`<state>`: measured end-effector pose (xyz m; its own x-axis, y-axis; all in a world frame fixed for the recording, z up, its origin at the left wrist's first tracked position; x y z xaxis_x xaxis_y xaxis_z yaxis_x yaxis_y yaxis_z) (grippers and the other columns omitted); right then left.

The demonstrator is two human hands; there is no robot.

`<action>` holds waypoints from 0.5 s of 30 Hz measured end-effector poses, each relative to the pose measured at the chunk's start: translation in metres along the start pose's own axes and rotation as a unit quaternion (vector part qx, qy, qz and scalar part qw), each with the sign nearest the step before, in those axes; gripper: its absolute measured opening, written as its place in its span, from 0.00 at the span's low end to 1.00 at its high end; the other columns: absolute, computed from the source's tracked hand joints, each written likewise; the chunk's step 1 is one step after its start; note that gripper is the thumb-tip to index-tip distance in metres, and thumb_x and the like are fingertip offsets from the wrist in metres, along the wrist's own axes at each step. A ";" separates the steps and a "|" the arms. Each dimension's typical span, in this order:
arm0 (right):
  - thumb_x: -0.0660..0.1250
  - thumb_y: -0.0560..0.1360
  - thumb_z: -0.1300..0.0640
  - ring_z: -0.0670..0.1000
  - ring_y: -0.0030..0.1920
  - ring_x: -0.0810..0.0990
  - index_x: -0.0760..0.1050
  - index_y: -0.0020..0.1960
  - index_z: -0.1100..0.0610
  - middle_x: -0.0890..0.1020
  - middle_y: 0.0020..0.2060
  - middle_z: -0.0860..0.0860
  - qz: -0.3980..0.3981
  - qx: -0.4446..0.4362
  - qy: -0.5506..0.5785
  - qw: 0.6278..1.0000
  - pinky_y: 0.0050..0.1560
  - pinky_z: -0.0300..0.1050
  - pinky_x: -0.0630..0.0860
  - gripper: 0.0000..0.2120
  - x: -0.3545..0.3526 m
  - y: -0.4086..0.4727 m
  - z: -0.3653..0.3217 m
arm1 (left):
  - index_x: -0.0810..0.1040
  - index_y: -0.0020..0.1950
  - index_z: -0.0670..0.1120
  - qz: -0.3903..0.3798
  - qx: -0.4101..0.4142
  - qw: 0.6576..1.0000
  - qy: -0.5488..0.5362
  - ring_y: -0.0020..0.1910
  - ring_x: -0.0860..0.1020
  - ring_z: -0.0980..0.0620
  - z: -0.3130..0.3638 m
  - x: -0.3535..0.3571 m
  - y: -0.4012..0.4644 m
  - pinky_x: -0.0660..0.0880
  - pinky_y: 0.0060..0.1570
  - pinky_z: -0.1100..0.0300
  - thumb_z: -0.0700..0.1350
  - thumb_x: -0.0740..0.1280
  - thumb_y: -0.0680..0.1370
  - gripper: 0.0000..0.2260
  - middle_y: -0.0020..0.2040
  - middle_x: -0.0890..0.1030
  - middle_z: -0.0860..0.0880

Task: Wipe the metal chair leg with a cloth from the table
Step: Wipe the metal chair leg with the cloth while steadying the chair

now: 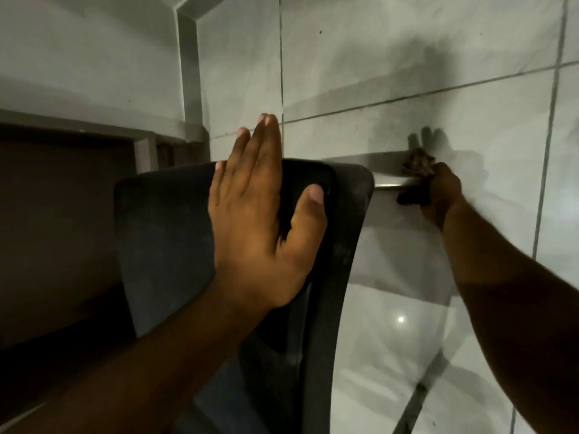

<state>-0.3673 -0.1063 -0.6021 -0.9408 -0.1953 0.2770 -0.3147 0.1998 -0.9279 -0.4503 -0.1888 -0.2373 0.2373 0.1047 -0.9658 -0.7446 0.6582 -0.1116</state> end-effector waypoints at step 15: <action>0.60 0.78 0.56 0.56 0.55 0.84 0.79 0.63 0.60 0.85 0.56 0.57 -0.065 -0.033 0.113 0.991 0.60 0.52 0.80 0.17 0.073 -0.177 -0.025 | 0.57 0.79 0.45 -0.022 -0.022 0.999 0.025 0.80 0.55 0.46 0.000 -0.001 0.003 0.49 0.79 0.44 0.61 0.49 0.76 0.34 0.79 0.61 0.45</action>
<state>-0.3831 -0.1319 -0.4119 -0.8937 -0.0057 0.4487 -0.4356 0.2508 -0.8645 -0.4526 -0.1871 -0.2365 0.2398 0.0379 -0.9701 -0.7609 0.6279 -0.1636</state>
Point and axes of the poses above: each hand's wrist, its own y-axis towards the middle knuckle, its own x-axis out of the palm, z = x × y, the point moved 7 cm from there along y, towards the middle knuckle
